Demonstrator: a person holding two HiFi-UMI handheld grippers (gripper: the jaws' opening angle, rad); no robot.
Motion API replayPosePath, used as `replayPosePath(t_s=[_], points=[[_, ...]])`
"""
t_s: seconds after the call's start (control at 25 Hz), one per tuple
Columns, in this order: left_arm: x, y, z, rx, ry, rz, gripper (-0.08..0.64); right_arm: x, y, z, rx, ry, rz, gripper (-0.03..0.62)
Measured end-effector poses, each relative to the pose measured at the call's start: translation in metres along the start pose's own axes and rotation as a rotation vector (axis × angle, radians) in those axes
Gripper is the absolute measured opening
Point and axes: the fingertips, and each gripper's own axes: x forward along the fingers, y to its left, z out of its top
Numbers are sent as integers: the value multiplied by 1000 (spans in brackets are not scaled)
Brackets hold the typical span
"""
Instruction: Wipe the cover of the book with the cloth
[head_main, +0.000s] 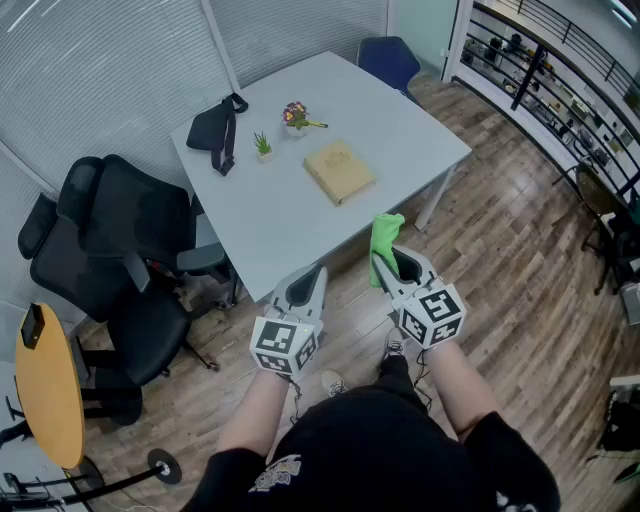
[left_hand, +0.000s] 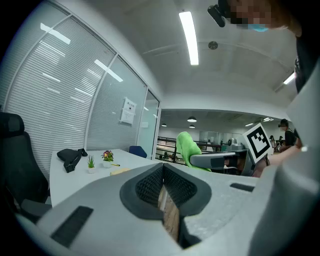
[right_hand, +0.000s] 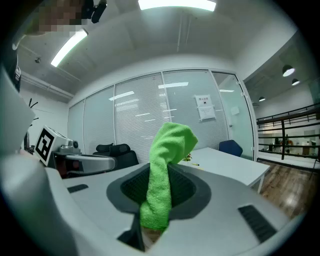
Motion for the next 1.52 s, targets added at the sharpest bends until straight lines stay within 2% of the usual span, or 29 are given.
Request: replayPosePath(t_s=[0.56, 0.8, 1.32, 1.52], points=[[4, -8, -2, -10, 1, 4, 6, -8, -8, 0, 9, -7, -2, 97], [14, -4, 0, -12, 1, 28, 6, -3, -22, 6, 20, -31, -1, 98], [69, 6, 6, -6, 22, 137, 13, 34, -83, 14, 36, -24, 94, 98], [95, 11, 5, -20, 27, 185, 77, 52, -107, 18, 29, -15, 146, 98]])
